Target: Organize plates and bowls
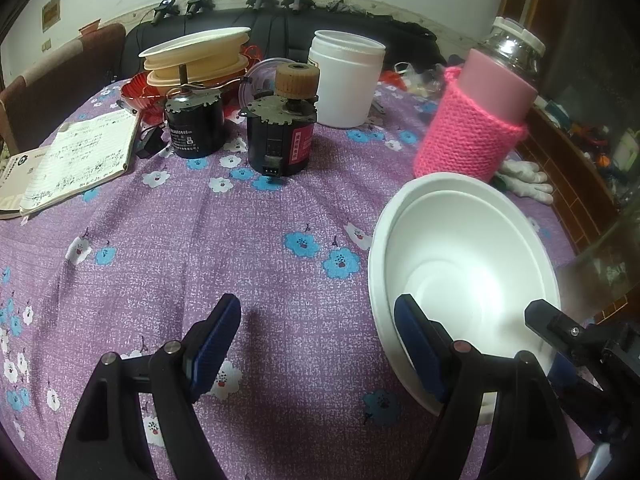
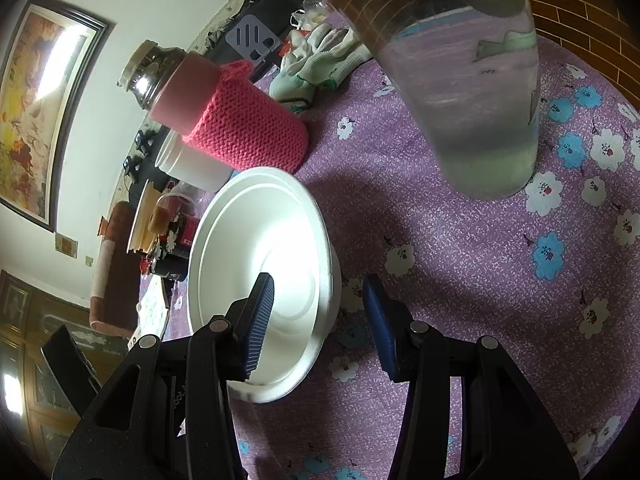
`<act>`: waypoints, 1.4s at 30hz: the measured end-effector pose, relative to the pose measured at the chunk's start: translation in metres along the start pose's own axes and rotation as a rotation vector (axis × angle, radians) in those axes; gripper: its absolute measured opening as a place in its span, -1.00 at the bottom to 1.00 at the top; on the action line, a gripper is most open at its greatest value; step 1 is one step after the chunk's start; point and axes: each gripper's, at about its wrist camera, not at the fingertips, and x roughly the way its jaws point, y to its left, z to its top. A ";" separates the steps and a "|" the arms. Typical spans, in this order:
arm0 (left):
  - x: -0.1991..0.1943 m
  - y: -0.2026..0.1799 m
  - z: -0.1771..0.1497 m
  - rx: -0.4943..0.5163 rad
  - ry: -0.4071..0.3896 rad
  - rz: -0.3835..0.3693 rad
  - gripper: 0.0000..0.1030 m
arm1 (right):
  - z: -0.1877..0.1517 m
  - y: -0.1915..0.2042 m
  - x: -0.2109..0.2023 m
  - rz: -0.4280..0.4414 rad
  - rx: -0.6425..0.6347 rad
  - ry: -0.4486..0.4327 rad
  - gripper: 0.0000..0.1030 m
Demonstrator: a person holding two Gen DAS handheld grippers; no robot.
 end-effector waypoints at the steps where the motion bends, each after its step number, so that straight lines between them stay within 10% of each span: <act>1: 0.000 0.000 0.000 -0.001 0.000 0.000 0.54 | 0.000 0.000 0.000 0.001 0.001 0.000 -0.11; 42: -0.002 -0.002 0.002 -0.015 -0.005 -0.018 0.54 | -0.003 0.002 0.009 -0.004 0.002 0.019 -0.11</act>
